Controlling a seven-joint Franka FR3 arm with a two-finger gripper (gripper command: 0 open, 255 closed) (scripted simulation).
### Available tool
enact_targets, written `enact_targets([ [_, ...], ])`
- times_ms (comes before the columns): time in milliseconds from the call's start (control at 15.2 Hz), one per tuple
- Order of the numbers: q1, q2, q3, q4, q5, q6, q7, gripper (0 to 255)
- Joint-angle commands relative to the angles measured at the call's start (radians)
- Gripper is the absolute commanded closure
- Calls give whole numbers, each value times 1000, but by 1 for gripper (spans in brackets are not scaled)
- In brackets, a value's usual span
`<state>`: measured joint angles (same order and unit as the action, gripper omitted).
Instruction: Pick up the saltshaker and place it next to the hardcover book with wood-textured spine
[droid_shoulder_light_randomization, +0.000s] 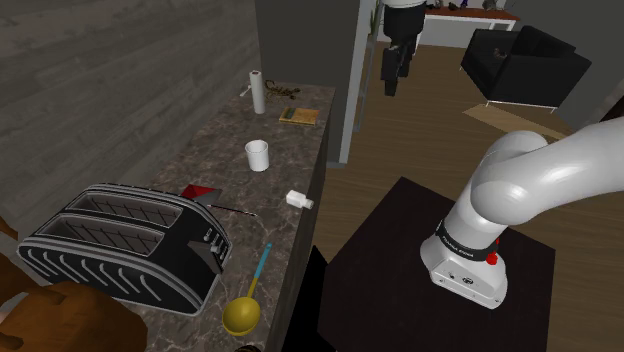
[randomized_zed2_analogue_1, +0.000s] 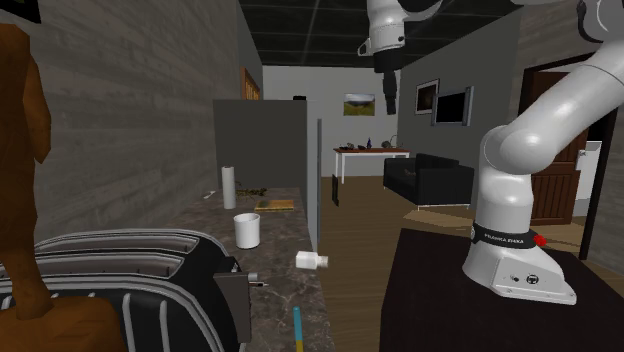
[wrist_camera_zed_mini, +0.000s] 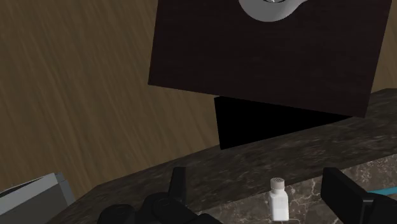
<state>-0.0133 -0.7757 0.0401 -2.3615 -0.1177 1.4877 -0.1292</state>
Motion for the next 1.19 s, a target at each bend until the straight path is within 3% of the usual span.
enact_targets([
  [0,0,0,0,0,0,0,0,0],
  [528,17,101,28,-176,49,293,77,0],
  [1122,35,346,68,-266,88,652,156,0],
])
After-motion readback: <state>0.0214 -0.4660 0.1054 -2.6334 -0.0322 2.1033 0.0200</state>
